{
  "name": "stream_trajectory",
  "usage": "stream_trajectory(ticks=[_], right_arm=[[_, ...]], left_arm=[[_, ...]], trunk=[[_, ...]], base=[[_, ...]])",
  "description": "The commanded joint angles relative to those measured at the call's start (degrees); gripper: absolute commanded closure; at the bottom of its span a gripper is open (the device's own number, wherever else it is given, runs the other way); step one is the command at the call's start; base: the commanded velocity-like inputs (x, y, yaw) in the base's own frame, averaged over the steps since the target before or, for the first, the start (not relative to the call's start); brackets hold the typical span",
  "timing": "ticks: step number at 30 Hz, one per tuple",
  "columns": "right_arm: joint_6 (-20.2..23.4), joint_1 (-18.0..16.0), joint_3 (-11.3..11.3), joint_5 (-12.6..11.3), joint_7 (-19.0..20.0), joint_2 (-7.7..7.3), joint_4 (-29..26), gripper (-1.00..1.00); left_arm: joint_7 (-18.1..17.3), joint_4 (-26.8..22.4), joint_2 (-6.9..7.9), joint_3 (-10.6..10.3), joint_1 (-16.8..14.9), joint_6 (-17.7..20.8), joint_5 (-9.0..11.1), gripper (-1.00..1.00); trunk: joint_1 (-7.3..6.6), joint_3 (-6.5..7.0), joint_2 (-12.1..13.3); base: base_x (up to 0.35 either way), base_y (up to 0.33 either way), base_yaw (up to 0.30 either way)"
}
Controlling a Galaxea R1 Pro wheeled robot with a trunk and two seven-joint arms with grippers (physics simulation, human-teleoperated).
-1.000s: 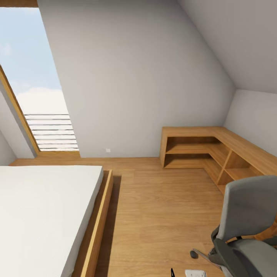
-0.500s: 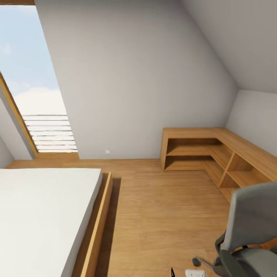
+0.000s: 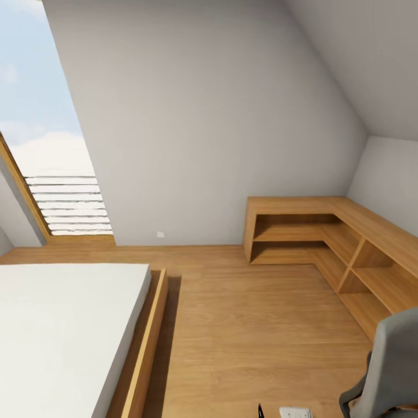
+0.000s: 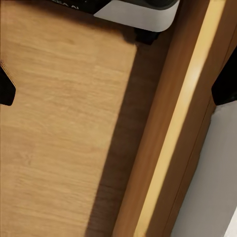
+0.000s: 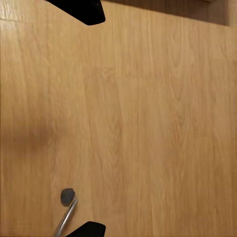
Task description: In the bedroom, organize the workspace by keeping the computer under the desk, ensuring the monitor is on the desk, placing the keyboard on the desk next to the monitor, placing the mouse on the desk next to the keyboard, moving the folder from the swivel chair onto the desk next to the mouse, stacking the notebook on top of the folder with the pen on top of the notebook, and positioning the swivel chair next to the desk.
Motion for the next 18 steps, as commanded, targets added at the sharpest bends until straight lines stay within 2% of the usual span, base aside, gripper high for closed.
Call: stream_trajectory(ticks=[1, 18], right_arm=[[-0.14, -0.06, 0.50, -0.29, -0.35, 0.00, 0.03, -1.00], [-0.14, -0.06, 0.50, -0.29, -0.35, 0.03, 0.03, -1.00]], left_arm=[[0.53, -0.20, 0.03, -0.48, -0.08, -0.24, 0.12, -1.00], [0.53, -0.20, 0.05, -0.48, -0.08, -0.24, 0.12, -1.00]], trunk=[[0.07, -0.12, -0.12], [0.07, -0.12, -0.12]], base=[[0.326, 0.000, 0.000], [0.326, 0.000, 0.000]])
